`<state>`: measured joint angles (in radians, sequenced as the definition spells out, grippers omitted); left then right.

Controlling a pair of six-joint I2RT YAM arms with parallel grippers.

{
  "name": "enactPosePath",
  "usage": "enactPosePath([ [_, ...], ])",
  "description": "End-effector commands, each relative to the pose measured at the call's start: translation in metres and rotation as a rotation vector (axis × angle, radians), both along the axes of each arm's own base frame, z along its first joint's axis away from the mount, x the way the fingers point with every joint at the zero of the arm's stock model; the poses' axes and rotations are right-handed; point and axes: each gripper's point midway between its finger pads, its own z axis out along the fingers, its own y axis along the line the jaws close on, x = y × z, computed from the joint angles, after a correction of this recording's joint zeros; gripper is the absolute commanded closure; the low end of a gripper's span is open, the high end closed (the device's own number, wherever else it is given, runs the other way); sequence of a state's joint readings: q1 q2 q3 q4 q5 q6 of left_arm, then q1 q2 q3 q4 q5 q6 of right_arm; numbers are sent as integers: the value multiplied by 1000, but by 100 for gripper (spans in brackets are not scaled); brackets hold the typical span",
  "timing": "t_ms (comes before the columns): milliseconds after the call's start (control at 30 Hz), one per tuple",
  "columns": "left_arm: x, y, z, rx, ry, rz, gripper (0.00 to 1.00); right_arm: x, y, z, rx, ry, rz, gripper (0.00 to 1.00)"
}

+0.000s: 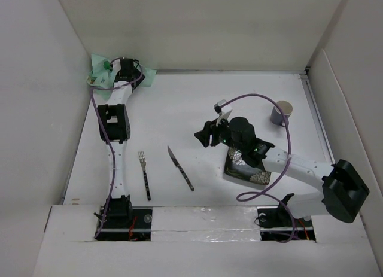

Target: Set the dinner table for one person

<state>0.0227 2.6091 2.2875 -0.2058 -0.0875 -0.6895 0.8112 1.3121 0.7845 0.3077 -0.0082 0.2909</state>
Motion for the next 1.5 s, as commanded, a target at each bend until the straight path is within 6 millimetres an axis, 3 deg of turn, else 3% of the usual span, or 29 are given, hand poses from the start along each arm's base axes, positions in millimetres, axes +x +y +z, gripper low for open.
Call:
enactPosePath([
  [0,-8,1,-2,-25,14,19,49,5,10,29,70,-51,32,42],
  [100,-7,1,-4,-30,19,27,54,7,9,28,75,-44,32,42],
  [167,-7,-1,-11,-45,28,25,68,7,9,28,76,-42,33,42],
  [200,-8,-2,-15,-49,34,27,87,7,9,28,76,-43,34,42],
  [233,-6,-5,-7,-61,11,15,97,7,9,28,77,-45,34,42],
  [300,-9,-18,-4,-57,5,-14,100,7,9,27,76,-43,32,42],
  [367,-6,-31,33,-40,-64,-49,100,7,10,25,75,-37,38,42],
  [400,-12,-46,34,-16,-56,-90,100,6,12,26,77,-37,45,42],
  [433,-13,-53,70,-3,-120,-102,100,7,12,24,73,-35,47,42],
  [467,-16,-60,86,4,-149,-118,100,6,13,22,71,-30,48,43],
  [500,-30,-68,77,7,-126,-135,100,7,13,23,70,-31,50,44],
  [533,-33,-80,127,8,-239,-153,100,7,13,24,69,-33,49,46],
  [567,-41,-85,142,9,-271,-161,100,6,12,27,70,-38,48,47],
  [600,-54,-89,133,9,-248,-167,100,6,11,27,70,-38,43,49],
  [633,-63,-99,172,3,-328,-179,100,6,9,29,70,-41,37,51],
  [667,-71,-104,183,2,-347,-185,100,5,7,31,68,-47,37,52],
  [700,-80,-107,179,4,-335,-187,100,9,3,33,67,-50,19,55],
  [733,-89,-109,202,7,-376,-185,100,10,1,36,68,-54,10,56],
  [767,-97,-118,209,6,-386,-199,100,10,-1,34,53,-45,1,58],
  [800,-105,-122,208,10,-380,-204,100,12,-4,35,45,-47,-19,64],
  [833,-114,-125,226,7,-410,-211,100,16,-8,35,35,-42,-37,70],
  [900,-132,-139,241,-8,-438,-251,100,19,-13,40,27,-39,-51,81],
  [967,-141,-145,249,-12,-453,-268,100,22,-16,44,34,-49,-60,83],
  [1067,-139,-152,245,-14,-429,-306,100,32,-21,44,17,-42,-103,79],
  [1167,-124,-173,223,-2,-358,-371,100,43,-22,47,6,-33,-140,63],
  [1233,-115,-197,205,28,-330,-402,100,53,-23,46,-1,-27,-181,46],
  [1333,-102,-240,177,37,-274,-478,100,72,-25,29,-54,2,-246,35],
  [1400,-91,-267,160,35,-253,-527,100,81,-28,5,-111,57,-281,31],
  [1467,-86,-288,153,66,-244,-556,89,88,-30,-8,-129,78,-299,30],
])
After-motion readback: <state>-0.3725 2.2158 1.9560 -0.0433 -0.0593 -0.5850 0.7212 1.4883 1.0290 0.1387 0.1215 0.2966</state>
